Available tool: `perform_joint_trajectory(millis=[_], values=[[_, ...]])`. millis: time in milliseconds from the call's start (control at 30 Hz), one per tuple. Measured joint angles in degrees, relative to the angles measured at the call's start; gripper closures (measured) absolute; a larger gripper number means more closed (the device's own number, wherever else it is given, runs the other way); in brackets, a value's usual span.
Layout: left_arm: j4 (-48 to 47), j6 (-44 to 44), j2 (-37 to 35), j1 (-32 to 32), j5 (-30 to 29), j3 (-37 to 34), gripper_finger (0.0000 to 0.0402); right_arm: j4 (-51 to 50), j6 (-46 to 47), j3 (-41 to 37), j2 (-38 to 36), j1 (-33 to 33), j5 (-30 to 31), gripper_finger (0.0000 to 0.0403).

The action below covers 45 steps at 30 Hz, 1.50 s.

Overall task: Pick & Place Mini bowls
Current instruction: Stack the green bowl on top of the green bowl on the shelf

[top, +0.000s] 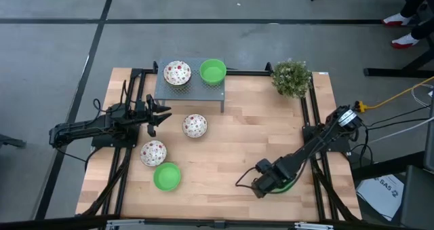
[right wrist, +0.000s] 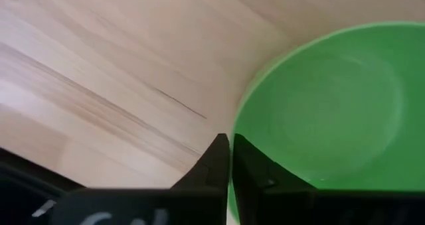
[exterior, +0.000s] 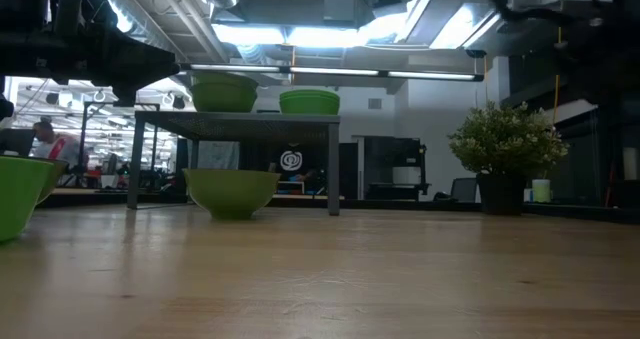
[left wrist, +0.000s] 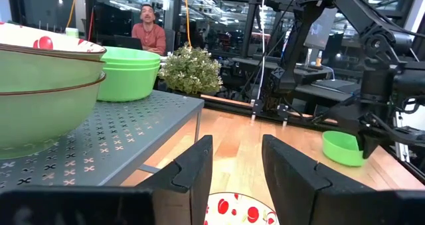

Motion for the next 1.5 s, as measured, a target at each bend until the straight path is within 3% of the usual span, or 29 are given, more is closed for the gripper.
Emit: perform_joint_trajectory(millis=[267, 600, 833, 1200, 1500], values=[[0.0, 0.0, 0.0, 0.0, 0.0, 0.0, 0.0276, 3.13, -6.4, 2.68, 0.02, -4.74, 5.23, 0.0399], [0.0, 0.01, 0.0, 0.0, 0.0, 0.0, 0.0276, 3.97, -23.68, 11.71, 0.17, -12.48, 10.78, 0.0399], [0.0, 0.0, 0.0, 0.0, 0.0, 0.0, 0.0276, 4.27, -36.47, 19.18, 0.17, -17.37, 10.8, 0.0399], [0.0, 0.01, 0.0, -0.02, 0.0, 0.0, 0.0276, 3.72, -64.24, 33.71, 0.17, -23.81, 10.49, 0.0399], [0.01, 0.01, 0.0, 0.0, 0.0, 0.0, 0.0276, 2.52, -84.64, 41.41, 0.13, -33.22, 10.87, 0.0397]])
